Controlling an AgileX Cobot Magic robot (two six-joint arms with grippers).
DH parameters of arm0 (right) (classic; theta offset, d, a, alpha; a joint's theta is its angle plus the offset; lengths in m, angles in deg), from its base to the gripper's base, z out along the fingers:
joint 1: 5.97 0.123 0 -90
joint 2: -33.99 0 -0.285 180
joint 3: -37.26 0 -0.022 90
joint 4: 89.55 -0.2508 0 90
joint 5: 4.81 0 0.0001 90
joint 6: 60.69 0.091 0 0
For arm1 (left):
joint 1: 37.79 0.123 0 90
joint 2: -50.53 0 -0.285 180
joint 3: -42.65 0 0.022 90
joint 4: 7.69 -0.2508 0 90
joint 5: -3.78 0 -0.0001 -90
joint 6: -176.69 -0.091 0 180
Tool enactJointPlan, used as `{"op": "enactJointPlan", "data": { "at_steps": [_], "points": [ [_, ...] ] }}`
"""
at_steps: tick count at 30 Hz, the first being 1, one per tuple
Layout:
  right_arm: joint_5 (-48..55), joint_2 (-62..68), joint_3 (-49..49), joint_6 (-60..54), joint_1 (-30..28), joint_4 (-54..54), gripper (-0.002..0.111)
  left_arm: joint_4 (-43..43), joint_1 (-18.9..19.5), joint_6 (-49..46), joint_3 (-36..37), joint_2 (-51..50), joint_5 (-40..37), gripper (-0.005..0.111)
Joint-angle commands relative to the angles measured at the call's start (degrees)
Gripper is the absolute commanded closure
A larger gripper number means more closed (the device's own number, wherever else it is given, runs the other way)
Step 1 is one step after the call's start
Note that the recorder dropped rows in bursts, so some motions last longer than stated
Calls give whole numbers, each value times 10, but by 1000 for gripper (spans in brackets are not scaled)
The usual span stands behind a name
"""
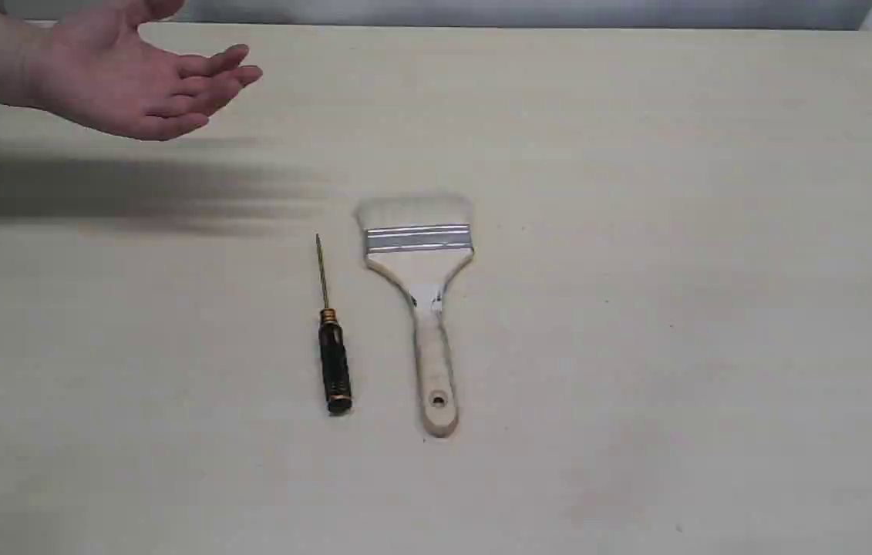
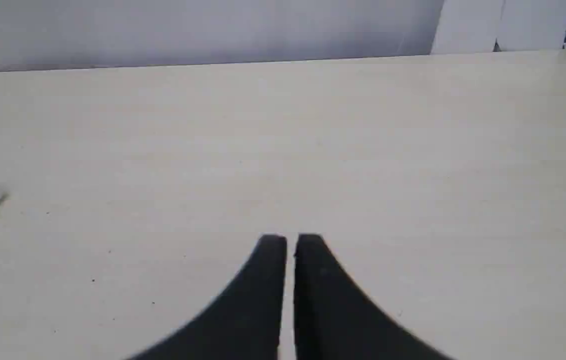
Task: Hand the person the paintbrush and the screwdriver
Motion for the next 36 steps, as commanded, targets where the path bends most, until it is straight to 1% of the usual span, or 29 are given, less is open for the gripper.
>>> {"op": "enactJointPlan", "data": {
  "at_steps": [1, 9, 12, 15, 16, 18, 21, 25, 29, 30, 32, 33, 35, 36],
  "points": [
    [-2, -3, -2, 1, 1, -1, 104, 1, -5, 1, 1, 1, 3, 107],
    [-7, -3, -2, 1, 1, 1, 104, 1, -5, 1, 1, 1, 3, 107],
    [-49, -3, -2, 1, 1, 13, 104, 1, -5, 1, 1, 1, 3, 107],
    [-174, -3, -2, 1, 1, 13, 104, 0, -5, 1, 1, 1, 4, 107],
    [-240, -3, -2, 1, 1, 9, 104, 0, -5, 1, 1, 1, 4, 107],
    [-326, -3, -2, 1, 1, 7, 104, 0, -5, 1, 1, 1, 4, 107],
    [-428, -3, -2, 1, 1, 7, 104, 0, -5, 1, 1, 1, 4, 107],
    [-504, -3, -2, 1, 1, 7, 104, 0, -5, 1, 1, 1, 4, 107],
    [-524, -3, -2, 1, 1, 7, 104, 0, -5, 1, 1, 1, 4, 107],
    [-545, -3, -2, 4, 1, 7, 104, 0, -5, 1, 1, 1, 4, 107],
    [-575, -3, -2, 50, 1, 9, 104, 0, -5, 1, 1, 1, 4, 107],
    [-583, -3, -2, 103, 1, 17, 104, 0, -5, 1, 1, 1, 4, 107],
    [-584, -3, -2, 274, 1, 56, 104, 0, -5, 1, 1, 1, 4, 107],
    [-584, -3, -2, 347, 1, 102, 104, 0, -5, 1, 1, 1, 4, 107]
  ]
}}
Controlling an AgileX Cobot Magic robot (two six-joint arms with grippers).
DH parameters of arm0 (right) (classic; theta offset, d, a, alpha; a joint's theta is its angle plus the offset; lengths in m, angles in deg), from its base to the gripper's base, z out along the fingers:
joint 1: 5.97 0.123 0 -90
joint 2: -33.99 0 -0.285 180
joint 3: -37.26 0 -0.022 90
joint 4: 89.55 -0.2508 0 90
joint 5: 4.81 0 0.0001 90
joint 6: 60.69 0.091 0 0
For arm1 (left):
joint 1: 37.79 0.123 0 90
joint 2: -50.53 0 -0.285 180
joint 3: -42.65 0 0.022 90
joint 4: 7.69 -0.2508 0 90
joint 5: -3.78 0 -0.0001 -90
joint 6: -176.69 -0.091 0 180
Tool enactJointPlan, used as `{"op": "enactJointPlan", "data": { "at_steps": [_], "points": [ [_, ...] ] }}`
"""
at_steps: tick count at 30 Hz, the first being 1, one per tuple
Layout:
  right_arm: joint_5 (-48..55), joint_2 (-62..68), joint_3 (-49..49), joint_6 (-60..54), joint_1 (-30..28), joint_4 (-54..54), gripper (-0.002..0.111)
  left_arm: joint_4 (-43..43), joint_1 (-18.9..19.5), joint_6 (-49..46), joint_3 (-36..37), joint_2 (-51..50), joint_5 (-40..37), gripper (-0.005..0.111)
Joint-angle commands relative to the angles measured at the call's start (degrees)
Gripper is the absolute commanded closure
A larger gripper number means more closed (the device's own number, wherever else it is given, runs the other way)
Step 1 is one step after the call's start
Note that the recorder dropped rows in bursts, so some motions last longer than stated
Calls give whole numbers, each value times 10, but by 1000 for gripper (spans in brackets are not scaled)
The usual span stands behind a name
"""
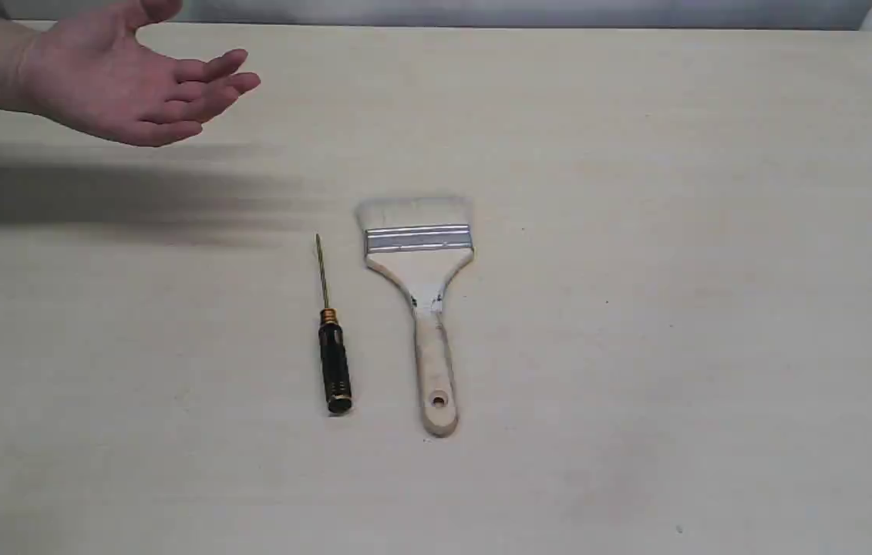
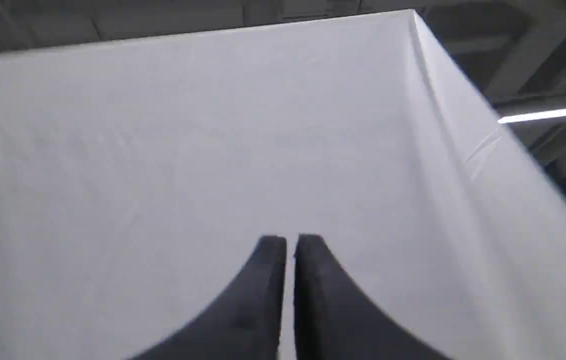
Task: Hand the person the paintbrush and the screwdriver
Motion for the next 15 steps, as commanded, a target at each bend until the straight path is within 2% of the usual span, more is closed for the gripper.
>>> {"op": "enactJointPlan", "data": {
  "at_steps": [1, 4, 5, 7, 9, 12, 15],
  "points": [
    [-25, -2, -1, 218, 1, 136, 104, 0, -5, 1, 1, 1, 4, 107],
    [-76, -2, 3, 267, 1, 367, 104, 0, -5, 1, 1, 1, 4, 107],
    [-74, 4, 23, 320, 1, 460, 104, 0, -5, 1, 1, 1, 4, 107],
    [-40, 25, 85, 540, 1, 635, 104, 3, -5, 1, 1, 1, 2, 107],
    [-31, 49, 151, 698, 1, 802, 104, 2, -5, 1, 1, 1, 3, 107],
    [-25, 90, 252, 808, 1, 928, 104, 2, -5, 1, 1, 1, 3, 107],
    [0, 122, 328, 863, 1, 1004, 104, 2, -5, 1, 1, 1, 3, 107]
  ]
}}
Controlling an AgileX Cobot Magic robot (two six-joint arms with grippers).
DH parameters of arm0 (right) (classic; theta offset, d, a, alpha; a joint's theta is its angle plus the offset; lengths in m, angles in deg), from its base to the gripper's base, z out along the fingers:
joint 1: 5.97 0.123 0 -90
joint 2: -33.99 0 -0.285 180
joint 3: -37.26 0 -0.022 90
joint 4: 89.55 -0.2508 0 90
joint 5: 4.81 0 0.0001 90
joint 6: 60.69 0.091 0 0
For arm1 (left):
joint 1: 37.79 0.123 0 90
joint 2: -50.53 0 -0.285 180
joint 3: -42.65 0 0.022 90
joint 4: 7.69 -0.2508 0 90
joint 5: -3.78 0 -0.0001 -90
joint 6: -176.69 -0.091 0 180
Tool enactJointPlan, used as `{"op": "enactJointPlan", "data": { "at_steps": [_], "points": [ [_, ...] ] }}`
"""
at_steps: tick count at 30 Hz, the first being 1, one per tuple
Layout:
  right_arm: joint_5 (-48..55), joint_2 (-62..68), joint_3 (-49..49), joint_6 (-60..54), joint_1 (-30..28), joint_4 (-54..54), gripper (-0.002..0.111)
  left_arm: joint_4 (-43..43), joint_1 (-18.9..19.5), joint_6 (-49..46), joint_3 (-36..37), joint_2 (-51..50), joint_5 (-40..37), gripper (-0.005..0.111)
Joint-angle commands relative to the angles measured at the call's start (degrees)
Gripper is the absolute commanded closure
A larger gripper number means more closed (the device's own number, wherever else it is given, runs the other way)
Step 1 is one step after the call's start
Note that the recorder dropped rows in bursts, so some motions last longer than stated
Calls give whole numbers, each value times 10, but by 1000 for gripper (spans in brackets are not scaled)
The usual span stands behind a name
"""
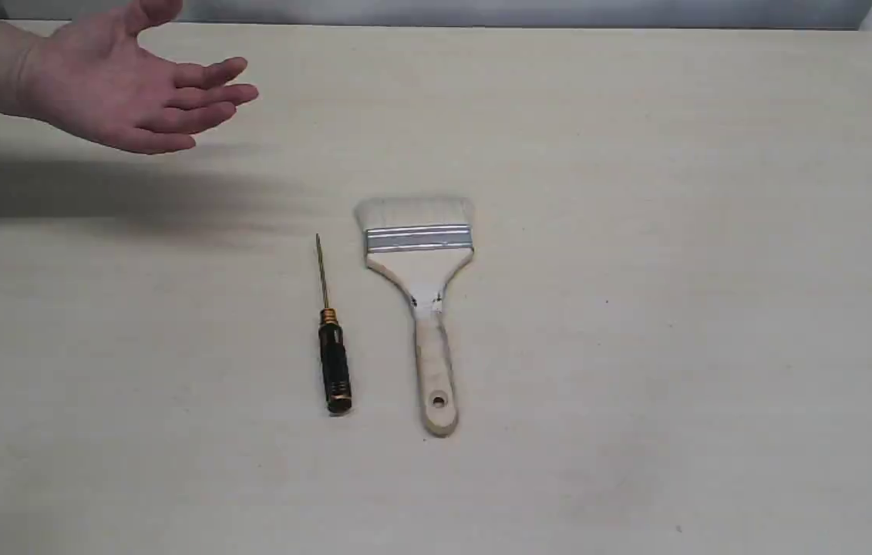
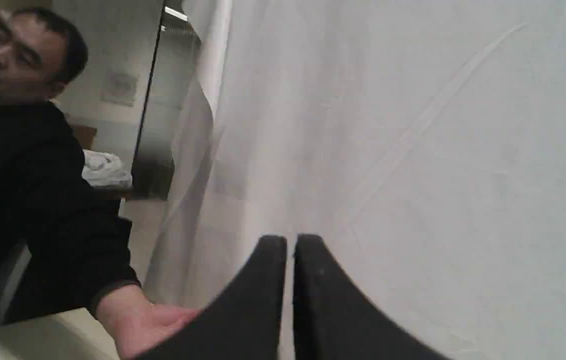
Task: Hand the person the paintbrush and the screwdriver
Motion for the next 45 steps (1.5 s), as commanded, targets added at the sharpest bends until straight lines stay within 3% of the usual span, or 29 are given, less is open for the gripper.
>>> {"op": "enactJointPlan", "data": {
  "at_steps": [1, 11, 15, 19, 24, 28, 33, 36, 39, 42, 45],
  "points": [
    [29, 35, 76, 94, 0, 94, 104, 2, -5, 1, 1, 1, 3, 107],
    [62, 211, 200, 126, 0, 94, 104, 2, -5, 1, 1, 1, 3, 107],
    [60, 305, 207, 90, 0, 94, 104, 2, -5, 1, 1, 1, 3, 107],
    [41, 408, 206, -38, 1, 94, 104, 2, -5, 1, 1, 1, 3, 107],
    [-59, 481, 206, -298, 11, 94, 104, 1, -5, 1, 1, 1, 4, 107],
    [36, 485, 206, -371, 88, 94, 104, 1, -5, 1, 1, 1, 4, 107],
    [315, 469, 206, -493, 260, 94, 104, 1, -5, 1, 1, 1, 4, 107],
    [540, 474, 206, -519, 380, 94, 104, 1, -5, 1, 1, 1, 4, 107],
    [690, 495, 210, -516, 473, 94, 104, 1, -5, 1, 1, 1, 4, 107],
    [713, 524, 227, -405, 524, 94, 104, 1, -5, 1, 1, 1, 4, 107],
    [675, 562, 263, -333, 541, -16, 104, 1, -5, 1, 1, 1, 4, 107]
  ]
}}
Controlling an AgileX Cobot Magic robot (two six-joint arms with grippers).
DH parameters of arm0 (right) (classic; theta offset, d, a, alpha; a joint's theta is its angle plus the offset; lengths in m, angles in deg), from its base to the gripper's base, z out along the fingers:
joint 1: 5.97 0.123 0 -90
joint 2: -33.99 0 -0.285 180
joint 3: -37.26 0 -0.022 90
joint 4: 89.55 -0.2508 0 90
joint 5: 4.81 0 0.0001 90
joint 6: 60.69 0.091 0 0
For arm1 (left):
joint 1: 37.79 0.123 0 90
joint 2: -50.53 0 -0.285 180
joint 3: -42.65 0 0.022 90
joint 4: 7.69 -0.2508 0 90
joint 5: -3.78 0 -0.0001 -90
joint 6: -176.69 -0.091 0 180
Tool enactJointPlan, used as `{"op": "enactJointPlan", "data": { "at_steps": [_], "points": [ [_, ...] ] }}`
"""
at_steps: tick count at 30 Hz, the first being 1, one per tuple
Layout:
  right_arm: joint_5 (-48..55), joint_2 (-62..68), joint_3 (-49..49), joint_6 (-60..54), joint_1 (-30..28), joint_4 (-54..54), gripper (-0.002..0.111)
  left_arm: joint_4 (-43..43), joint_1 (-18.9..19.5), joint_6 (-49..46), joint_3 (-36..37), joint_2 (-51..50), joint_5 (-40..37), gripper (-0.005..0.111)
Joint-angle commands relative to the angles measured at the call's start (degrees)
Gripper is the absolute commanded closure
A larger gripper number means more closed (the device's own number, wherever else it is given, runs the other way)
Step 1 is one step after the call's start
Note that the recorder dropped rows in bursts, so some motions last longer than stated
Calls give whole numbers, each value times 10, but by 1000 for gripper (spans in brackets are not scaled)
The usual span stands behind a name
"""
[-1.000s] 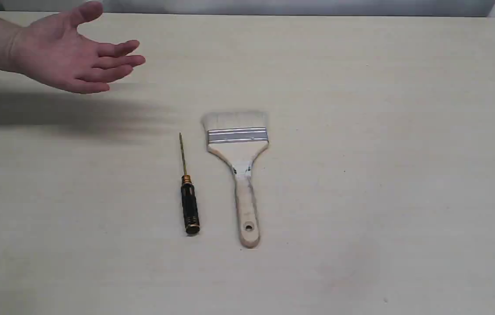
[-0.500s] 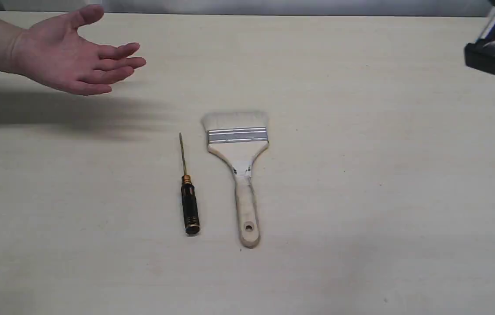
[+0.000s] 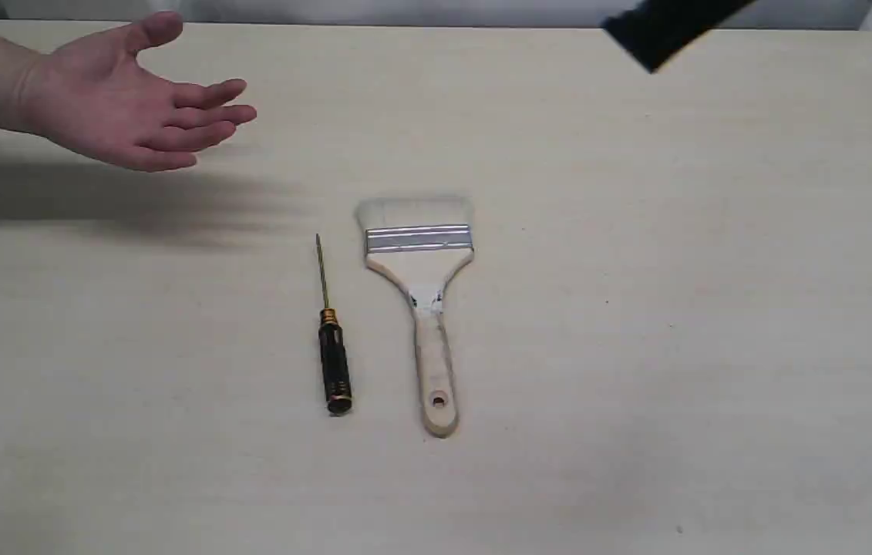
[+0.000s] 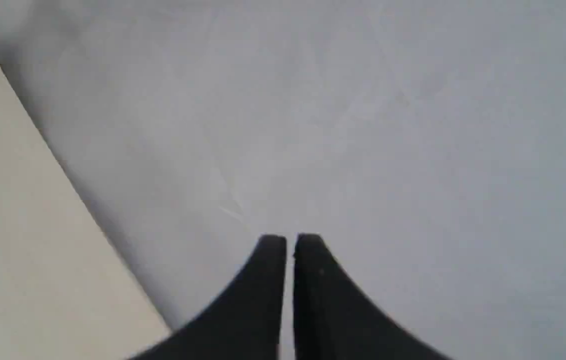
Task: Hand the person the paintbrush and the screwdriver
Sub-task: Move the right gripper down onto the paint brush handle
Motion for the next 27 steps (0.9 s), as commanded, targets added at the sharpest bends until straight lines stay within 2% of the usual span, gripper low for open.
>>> {"op": "enactJointPlan", "data": {
  "at_steps": [1, 4, 7, 11, 17, 24, 27],
  "points": [
    [-18, 50, 43, 40, 18, -137, 103, 1, -5, 1, 1, 1, 4, 107],
    [-3, 106, 86, -44, 18, -277, 97, 2, -5, 1, 1, 1, 3, 107],
    [52, 171, 134, -161, 18, -433, 79, 2, -5, 1, 1, 1, 3, 107],
    [116, 245, 180, -180, 17, -545, 62, 2, -5, 1, 1, 1, 3, 107],
    [215, 365, 243, -211, 15, -627, 60, 2, -5, 1, 1, 1, 3, 107],
    [202, 458, 270, -251, -15, -760, 59, 2, -5, 1, 1, 1, 3, 107],
    [182, 486, 270, -263, -32, -803, 49, 2, -5, 1, 1, 1, 3, 107]
  ]
}}
